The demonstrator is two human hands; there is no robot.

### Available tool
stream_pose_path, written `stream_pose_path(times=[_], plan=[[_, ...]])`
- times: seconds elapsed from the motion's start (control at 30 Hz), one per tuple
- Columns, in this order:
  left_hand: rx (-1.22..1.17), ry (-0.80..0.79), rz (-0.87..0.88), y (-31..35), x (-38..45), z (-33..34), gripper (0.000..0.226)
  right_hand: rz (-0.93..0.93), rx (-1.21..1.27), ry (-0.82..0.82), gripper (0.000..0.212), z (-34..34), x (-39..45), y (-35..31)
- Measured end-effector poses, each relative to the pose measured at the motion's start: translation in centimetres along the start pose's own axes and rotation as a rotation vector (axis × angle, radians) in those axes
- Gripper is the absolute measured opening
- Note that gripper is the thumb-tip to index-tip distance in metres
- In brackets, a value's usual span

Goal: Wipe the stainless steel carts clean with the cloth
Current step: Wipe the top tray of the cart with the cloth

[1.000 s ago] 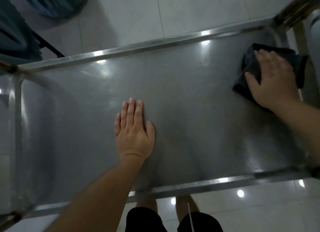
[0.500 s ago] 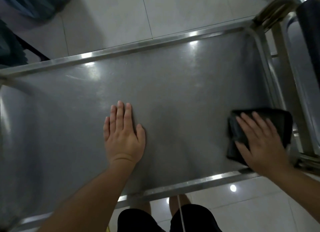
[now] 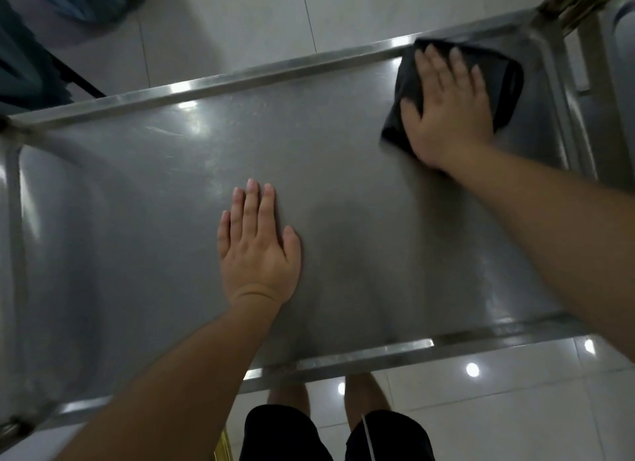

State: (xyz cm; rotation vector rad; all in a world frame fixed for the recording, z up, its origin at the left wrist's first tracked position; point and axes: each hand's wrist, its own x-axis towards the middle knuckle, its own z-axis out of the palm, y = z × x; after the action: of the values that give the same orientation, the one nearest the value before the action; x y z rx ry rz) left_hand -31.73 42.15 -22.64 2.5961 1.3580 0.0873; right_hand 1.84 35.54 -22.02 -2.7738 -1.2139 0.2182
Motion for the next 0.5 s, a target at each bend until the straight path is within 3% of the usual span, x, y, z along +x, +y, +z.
stream_pose_path(times=[0.13,0.27,0.37,0.5], plan=[[-0.013,-0.006,-0.002,-0.1,0.1,0.0,0.072,-0.126,-0.018,0.002,0.071,0.7,-15.7,-0.6],[-0.017,-0.018,0.004,-0.3,-0.1,0.0,0.072,-0.213,-0.018,-0.143,0.073,1.8,-29.5,-1.8],[-0.020,-0.030,0.010,-0.5,0.0,0.1,0.072,-0.200,-0.027,-0.185,0.075,2.1,-29.7,-2.8],[-0.013,-0.046,0.012,-0.4,0.0,0.2,0.072,-0.220,-0.015,-0.093,0.073,2.3,-21.4,-5.1]])
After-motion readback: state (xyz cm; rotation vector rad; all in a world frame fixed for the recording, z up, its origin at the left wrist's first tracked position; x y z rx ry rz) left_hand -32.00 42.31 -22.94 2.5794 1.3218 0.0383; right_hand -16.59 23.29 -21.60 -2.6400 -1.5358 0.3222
